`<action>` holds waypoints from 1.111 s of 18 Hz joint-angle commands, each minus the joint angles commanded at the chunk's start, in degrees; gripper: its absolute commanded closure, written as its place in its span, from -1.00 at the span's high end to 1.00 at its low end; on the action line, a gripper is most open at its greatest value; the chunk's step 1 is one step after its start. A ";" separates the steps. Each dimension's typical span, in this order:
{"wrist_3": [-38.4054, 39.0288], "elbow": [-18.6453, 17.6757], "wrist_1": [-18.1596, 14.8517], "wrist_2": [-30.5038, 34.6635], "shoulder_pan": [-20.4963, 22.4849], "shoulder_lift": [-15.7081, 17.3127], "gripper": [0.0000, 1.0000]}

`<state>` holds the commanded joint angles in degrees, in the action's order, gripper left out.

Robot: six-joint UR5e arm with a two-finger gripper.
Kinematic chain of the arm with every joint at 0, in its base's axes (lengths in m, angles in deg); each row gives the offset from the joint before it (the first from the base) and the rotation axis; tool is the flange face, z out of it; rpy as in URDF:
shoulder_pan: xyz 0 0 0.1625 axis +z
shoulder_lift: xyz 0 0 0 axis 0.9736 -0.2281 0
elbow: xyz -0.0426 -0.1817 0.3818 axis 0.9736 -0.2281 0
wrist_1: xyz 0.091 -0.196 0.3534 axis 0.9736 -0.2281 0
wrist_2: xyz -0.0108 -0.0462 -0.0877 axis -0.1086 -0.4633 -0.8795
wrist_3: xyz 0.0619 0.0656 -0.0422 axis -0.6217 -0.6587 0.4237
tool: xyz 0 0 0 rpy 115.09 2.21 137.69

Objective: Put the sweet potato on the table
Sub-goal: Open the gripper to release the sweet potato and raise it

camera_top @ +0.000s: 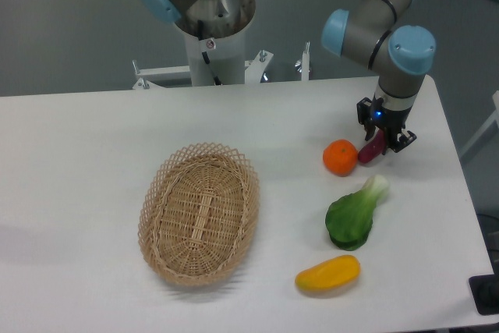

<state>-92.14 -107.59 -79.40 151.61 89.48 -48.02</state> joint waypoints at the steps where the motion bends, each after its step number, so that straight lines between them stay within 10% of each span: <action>1: 0.17 0.09 0.44 0.00 -0.09 0.09 0.99; 17: 2.63 5.35 -0.52 -4.64 -0.88 8.96 1.00; 20: 6.15 11.84 -9.18 -7.64 -0.44 9.49 1.00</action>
<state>-85.99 -95.75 -88.58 143.97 89.04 -38.53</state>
